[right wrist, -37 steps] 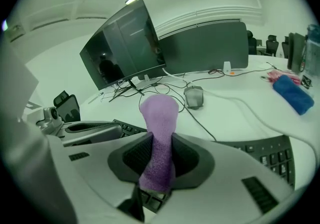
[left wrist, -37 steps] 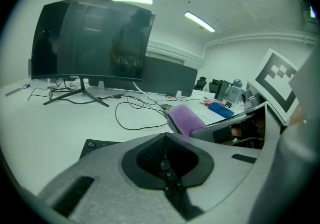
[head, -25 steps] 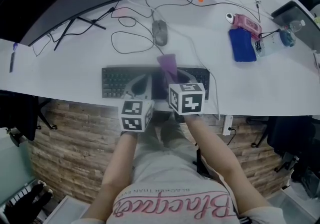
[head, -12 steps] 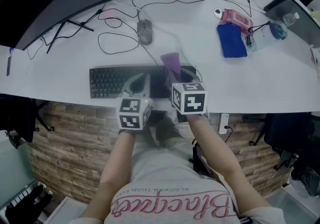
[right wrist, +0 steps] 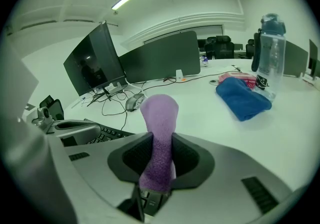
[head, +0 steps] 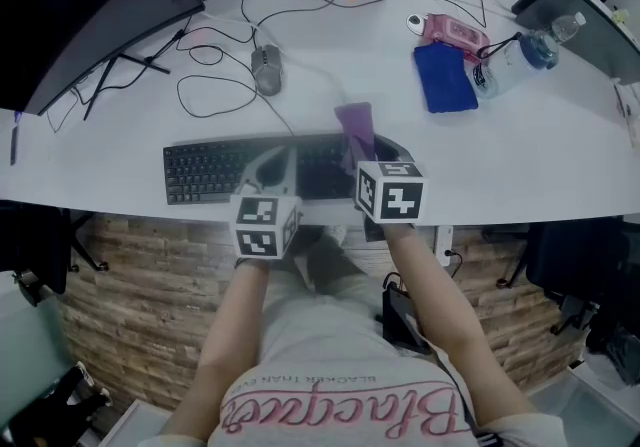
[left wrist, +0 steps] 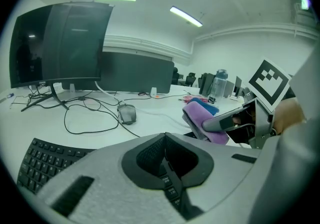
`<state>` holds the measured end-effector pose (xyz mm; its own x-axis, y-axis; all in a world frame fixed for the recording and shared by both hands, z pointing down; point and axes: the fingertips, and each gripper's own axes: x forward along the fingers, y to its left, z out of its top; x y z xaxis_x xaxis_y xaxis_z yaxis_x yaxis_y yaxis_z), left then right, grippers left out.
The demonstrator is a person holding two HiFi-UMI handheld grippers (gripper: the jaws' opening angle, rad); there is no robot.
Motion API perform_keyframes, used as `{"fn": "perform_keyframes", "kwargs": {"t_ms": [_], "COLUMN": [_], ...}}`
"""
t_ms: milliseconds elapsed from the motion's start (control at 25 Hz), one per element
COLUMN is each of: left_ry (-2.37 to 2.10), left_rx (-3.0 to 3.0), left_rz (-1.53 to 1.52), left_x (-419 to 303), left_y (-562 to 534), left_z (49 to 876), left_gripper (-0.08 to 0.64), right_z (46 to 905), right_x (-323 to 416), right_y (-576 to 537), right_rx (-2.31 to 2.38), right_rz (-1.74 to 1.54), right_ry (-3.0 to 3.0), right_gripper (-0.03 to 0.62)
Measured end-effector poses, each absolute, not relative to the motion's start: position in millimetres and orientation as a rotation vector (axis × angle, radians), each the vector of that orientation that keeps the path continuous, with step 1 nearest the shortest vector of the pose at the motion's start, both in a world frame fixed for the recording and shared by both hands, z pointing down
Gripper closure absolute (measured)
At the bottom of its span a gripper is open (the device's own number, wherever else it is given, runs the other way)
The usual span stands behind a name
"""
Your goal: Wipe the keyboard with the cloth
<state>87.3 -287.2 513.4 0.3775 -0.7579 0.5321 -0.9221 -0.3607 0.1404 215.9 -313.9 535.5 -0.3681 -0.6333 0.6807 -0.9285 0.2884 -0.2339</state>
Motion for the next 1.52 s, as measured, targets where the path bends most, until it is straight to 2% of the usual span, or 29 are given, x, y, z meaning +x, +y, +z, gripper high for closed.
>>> {"fn": "perform_keyframes", "kwargs": {"t_ms": [360,840,1120,1520], "left_ry": [-1.459,-1.489,-1.509,-1.585], "left_rx": [2.242,2.321,2.350,2.339], "left_rz": [0.530,0.473,0.422,0.350], "left_x": [96.8,68.5,31.0,-45.0], "left_y": [-288.3,-283.0,-270.8,-253.2], "left_z": [506.3,461.7,433.6,404.5], "left_gripper": [0.554,0.554,0.554,0.554], "right_z": [531.2,442.6,404.6,375.8], "right_x": [272.0,251.4,206.4,94.1], "right_y": [-321.3,-302.6,-289.0,-264.3], "right_rx": [1.488,1.596,1.582,1.429], "right_rz": [0.760,0.571,0.550,0.543], "right_ry": [-2.018,-2.125,-2.211,-2.364], "right_gripper": [0.499,0.499,0.499,0.499]}}
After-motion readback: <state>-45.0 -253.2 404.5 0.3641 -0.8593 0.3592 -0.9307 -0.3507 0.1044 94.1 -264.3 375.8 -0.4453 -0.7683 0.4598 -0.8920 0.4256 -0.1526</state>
